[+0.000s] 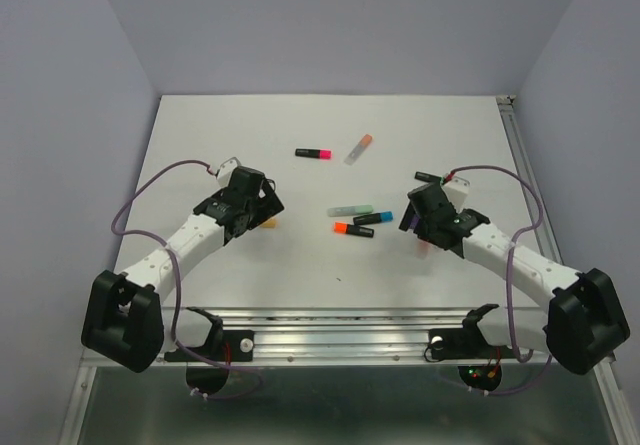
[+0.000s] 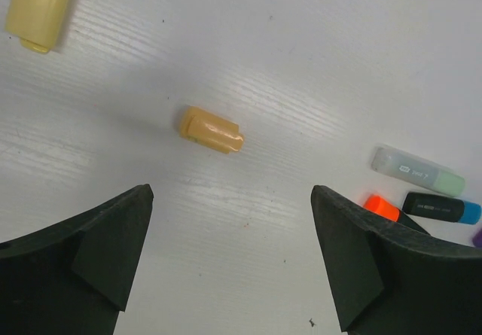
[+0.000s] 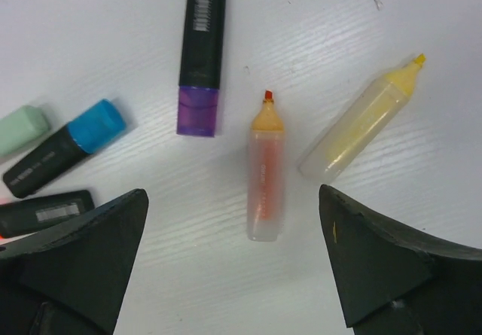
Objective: Open the pen caps
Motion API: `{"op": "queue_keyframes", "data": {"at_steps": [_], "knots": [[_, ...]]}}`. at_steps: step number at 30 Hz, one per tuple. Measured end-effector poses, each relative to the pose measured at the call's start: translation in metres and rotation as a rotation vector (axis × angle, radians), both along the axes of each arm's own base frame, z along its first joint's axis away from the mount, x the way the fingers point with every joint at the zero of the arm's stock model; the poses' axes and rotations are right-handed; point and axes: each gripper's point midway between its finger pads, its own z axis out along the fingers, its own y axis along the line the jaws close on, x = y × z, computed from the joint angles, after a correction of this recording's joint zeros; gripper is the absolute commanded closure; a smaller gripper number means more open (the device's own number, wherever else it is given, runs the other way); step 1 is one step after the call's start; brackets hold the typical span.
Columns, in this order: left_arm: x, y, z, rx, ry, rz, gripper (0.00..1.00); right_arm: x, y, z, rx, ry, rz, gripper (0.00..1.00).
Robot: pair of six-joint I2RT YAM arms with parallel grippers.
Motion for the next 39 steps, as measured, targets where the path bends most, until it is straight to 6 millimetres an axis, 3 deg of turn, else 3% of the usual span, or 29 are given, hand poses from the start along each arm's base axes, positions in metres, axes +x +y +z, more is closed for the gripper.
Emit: {"op": "queue_keyframes", "data": {"at_steps": [5,9,14,21,26,29,34,36,39], "knots": [[0.001,-0.004,0.008,-0.023,-0.024,-0.018,0.01,0.027,0.011,0.032,0.023,-0.075,-0.009,0.00],[0.001,-0.007,0.014,-0.040,-0.045,-0.032,0.01,0.055,0.009,0.035,0.022,-0.077,-0.044,0.00],[0.000,-0.009,0.024,-0.060,-0.080,-0.050,0.01,0.086,-0.011,0.001,0.017,0.037,-0.109,0.03],[-0.004,-0.010,0.027,-0.074,-0.098,-0.069,0.01,0.090,-0.014,-0.035,0.035,0.146,-0.095,0.14],[-0.004,-0.011,0.026,-0.078,-0.097,-0.073,0.01,0.092,-0.012,-0.047,0.046,0.171,-0.081,0.28],[-0.004,-0.011,0.027,-0.081,-0.098,-0.075,0.01,0.097,-0.013,-0.048,0.043,0.169,-0.081,0.41],[-0.005,-0.014,0.029,-0.094,-0.106,-0.086,0.01,0.104,-0.012,-0.048,0.059,0.144,-0.087,0.91],[-0.006,-0.017,0.031,-0.108,-0.117,-0.103,0.01,0.107,-0.011,-0.048,0.066,0.134,-0.085,0.98],[-0.010,-0.025,0.033,-0.146,-0.141,-0.156,0.01,0.109,-0.008,-0.047,0.080,0.124,-0.082,0.99]]}}
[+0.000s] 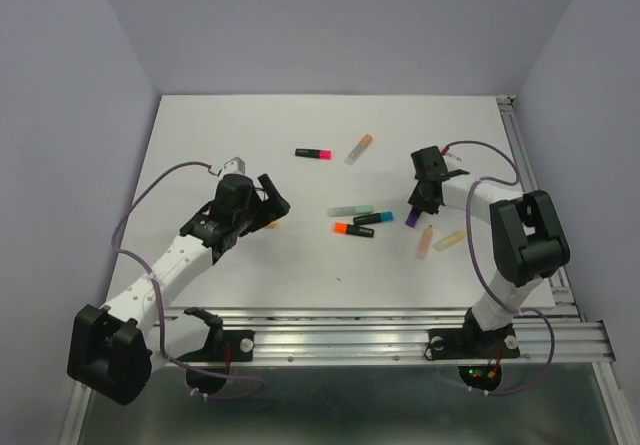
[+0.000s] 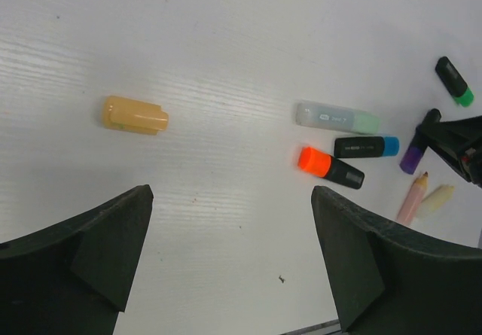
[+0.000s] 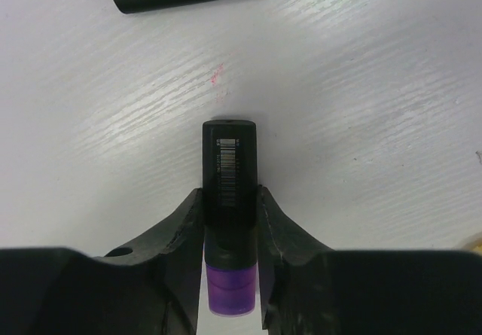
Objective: Open the pen caps
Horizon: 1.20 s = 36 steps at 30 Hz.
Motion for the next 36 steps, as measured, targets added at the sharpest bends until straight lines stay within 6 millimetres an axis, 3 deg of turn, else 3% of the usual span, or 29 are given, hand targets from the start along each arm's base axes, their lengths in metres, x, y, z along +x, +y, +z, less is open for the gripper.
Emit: {"op": "queue_keyframes", "data": {"at_steps": [5,9,10,12,15,17,19,27,30,34,36], "knots": [[-0.012,-0.026,0.008,-0.087,-0.053,-0.143,0.01,-0.008,0.006,0.008,0.043,-0.029,0.032,0.99],[-0.027,-0.066,0.021,-0.163,-0.112,-0.315,0.01,-0.018,0.023,0.048,0.140,-0.134,0.098,0.99],[-0.035,-0.085,0.025,-0.182,-0.130,-0.388,0.01,-0.021,0.030,0.060,0.166,-0.172,0.121,0.99],[-0.046,-0.110,0.028,-0.205,-0.143,-0.485,0.01,-0.032,0.059,0.086,0.227,-0.252,0.196,0.99],[-0.061,-0.143,0.022,-0.222,-0.127,-0.608,0.01,-0.062,0.119,0.117,0.340,-0.324,0.326,0.99],[-0.067,-0.157,0.018,-0.226,-0.118,-0.656,0.01,-0.080,0.147,0.126,0.402,-0.332,0.375,0.99],[-0.070,-0.168,0.014,-0.223,-0.108,-0.687,0.01,-0.095,0.164,0.129,0.444,-0.329,0.389,0.99],[-0.067,-0.185,0.009,-0.218,-0.108,-0.725,0.05,-0.095,0.164,0.136,0.495,-0.358,0.264,0.99],[-0.065,-0.189,0.008,-0.220,-0.109,-0.726,0.10,-0.100,0.169,0.135,0.502,-0.356,0.261,0.99],[-0.062,-0.194,0.011,-0.230,-0.117,-0.735,0.24,-0.105,0.176,0.133,0.499,-0.352,0.261,0.99],[-0.063,-0.196,0.012,-0.237,-0.115,-0.746,0.25,-0.105,0.176,0.133,0.496,-0.357,0.250,0.99]]}}
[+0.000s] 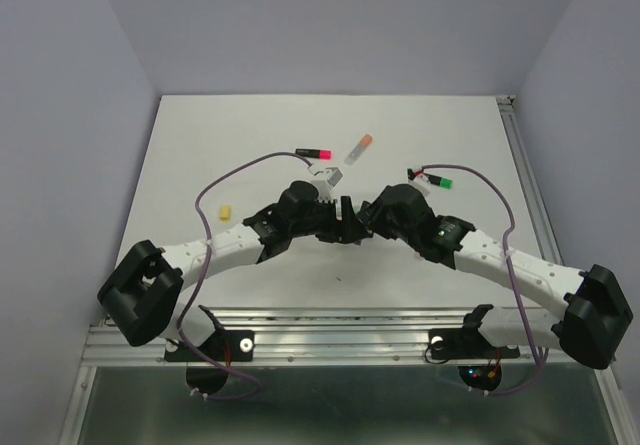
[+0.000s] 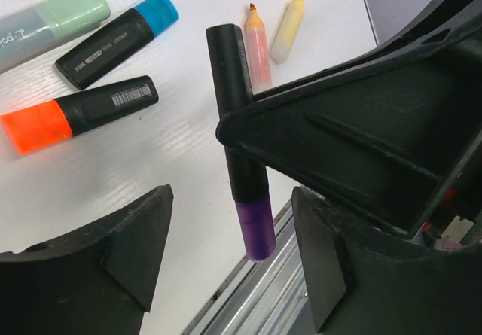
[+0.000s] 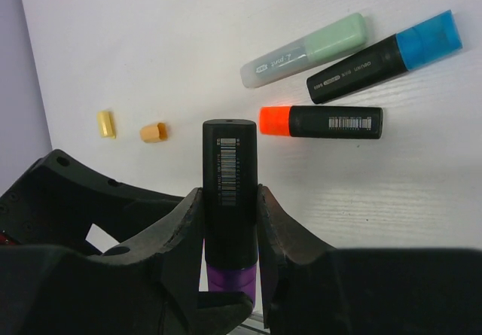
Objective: Open the pen caps
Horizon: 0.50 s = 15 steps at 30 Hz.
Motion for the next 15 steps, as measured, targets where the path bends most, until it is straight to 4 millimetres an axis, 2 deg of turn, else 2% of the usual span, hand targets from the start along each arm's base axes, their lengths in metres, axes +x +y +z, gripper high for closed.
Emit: {"op": "queue_keyframes", "data": {"at_steps": [6,7,10,15], "knots": [[-0.003,-0.004,-0.003,-0.001,0.010,-0.023,0.26,0.006,-0.007,0.000,0.002,-0.005,-0.069,0.99],[-0.003,-0.004,-0.003,-0.002,0.011,-0.025,0.32,0.007,-0.007,-0.001,0.001,-0.003,-0.076,0.99],[-0.003,-0.005,-0.004,-0.005,0.012,-0.026,0.38,0.008,-0.006,-0.006,-0.005,0.008,-0.084,0.99],[-0.003,-0.007,-0.003,-0.011,0.010,-0.033,0.41,0.009,-0.004,-0.010,-0.009,0.021,-0.085,0.99]]}}
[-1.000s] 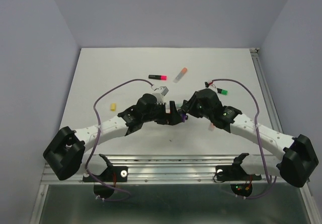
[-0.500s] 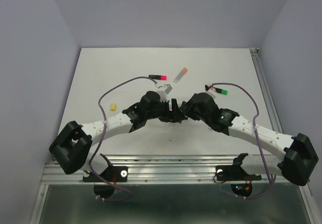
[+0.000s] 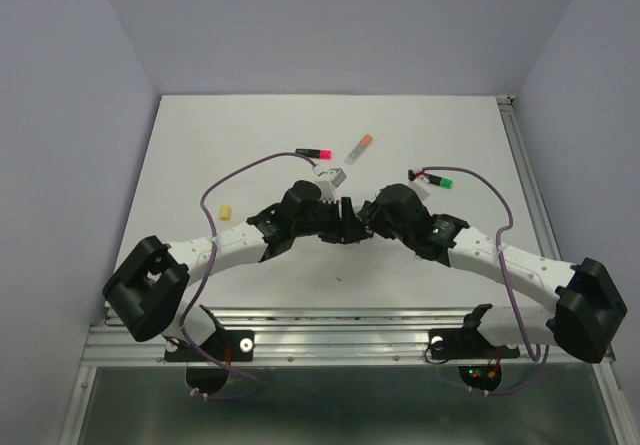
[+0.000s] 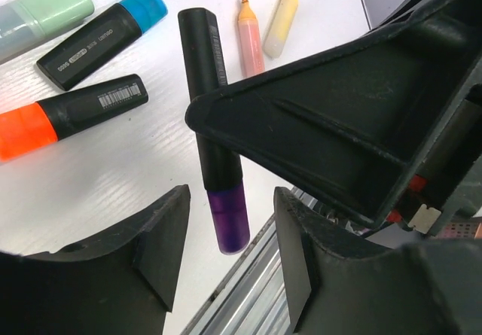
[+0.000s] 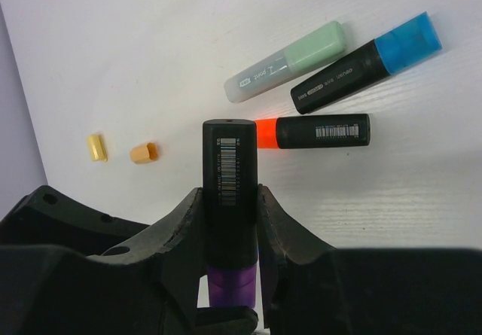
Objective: Open the pen caps
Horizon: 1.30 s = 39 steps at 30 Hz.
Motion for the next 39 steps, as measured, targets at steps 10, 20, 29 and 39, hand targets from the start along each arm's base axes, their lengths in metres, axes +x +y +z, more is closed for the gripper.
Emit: {"op": "queue_keyframes", "data": {"at_steps": [10,20,29,39], "knots": [[0.000,-0.002,-0.004,0.004,0.007,-0.012,0.53,0.003,0.001,0.008,0.016,-0.010,-0.017,0.99],[0.002,-0.001,-0.008,0.028,0.021,-0.001,1.00,0.004,0.005,0.005,0.009,-0.002,-0.007,0.99],[0.010,0.004,-0.019,0.059,0.064,0.093,1.00,0.022,0.009,-0.010,-0.042,-0.022,-0.076,0.99],[-0.080,-0.024,-0.001,-0.021,0.110,-0.043,1.00,0.104,-0.036,0.028,-0.167,-0.189,-0.392,0.99]]}}
